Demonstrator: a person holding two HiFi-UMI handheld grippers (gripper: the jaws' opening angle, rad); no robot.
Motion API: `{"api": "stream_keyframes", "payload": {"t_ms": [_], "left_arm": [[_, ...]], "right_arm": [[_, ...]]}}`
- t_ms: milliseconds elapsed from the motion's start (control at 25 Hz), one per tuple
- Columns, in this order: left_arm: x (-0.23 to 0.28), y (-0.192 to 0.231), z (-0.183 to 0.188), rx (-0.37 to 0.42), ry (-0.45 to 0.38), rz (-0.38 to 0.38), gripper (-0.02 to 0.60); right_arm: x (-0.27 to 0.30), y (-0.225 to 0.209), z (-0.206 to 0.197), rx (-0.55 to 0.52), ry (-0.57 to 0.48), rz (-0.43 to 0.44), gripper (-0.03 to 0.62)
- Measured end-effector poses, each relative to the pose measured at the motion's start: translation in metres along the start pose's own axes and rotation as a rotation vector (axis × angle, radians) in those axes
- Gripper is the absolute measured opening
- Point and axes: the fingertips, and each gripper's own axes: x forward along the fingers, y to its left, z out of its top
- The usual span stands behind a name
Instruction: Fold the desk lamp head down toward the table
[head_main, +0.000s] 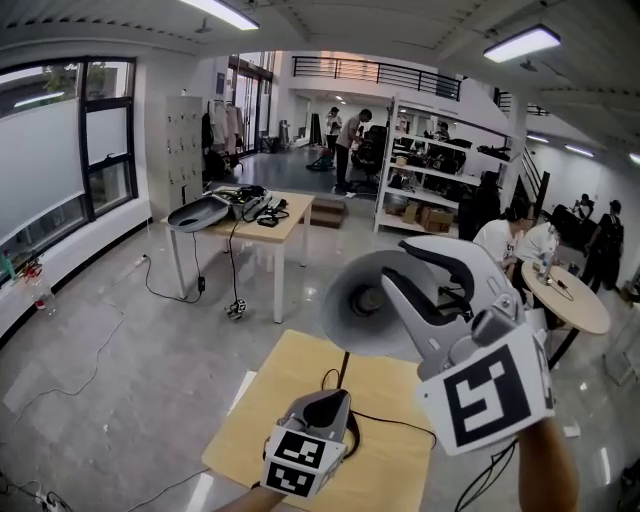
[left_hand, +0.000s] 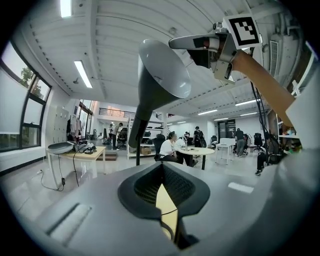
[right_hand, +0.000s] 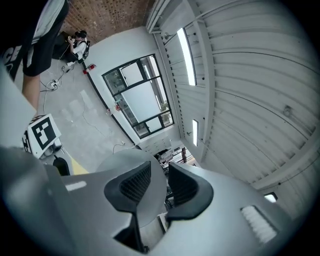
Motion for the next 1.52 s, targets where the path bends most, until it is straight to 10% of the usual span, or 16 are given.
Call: {"api": "stream_keyframes", "payload": {"t_ms": [640,1520], "left_arm": [[0.012,-0.007,0.002,0.009,-0.016,-0.023,0.014],[0.025,0.009,0.013,-0.005,-0.059,0.017,0.014]], "right_arm": [[0.024,0.001,-0.022,-0.191,0.133,0.132,0.096],[0.031,0.000,-0.025,-0.227,0.111,0.050,0.084]]}}
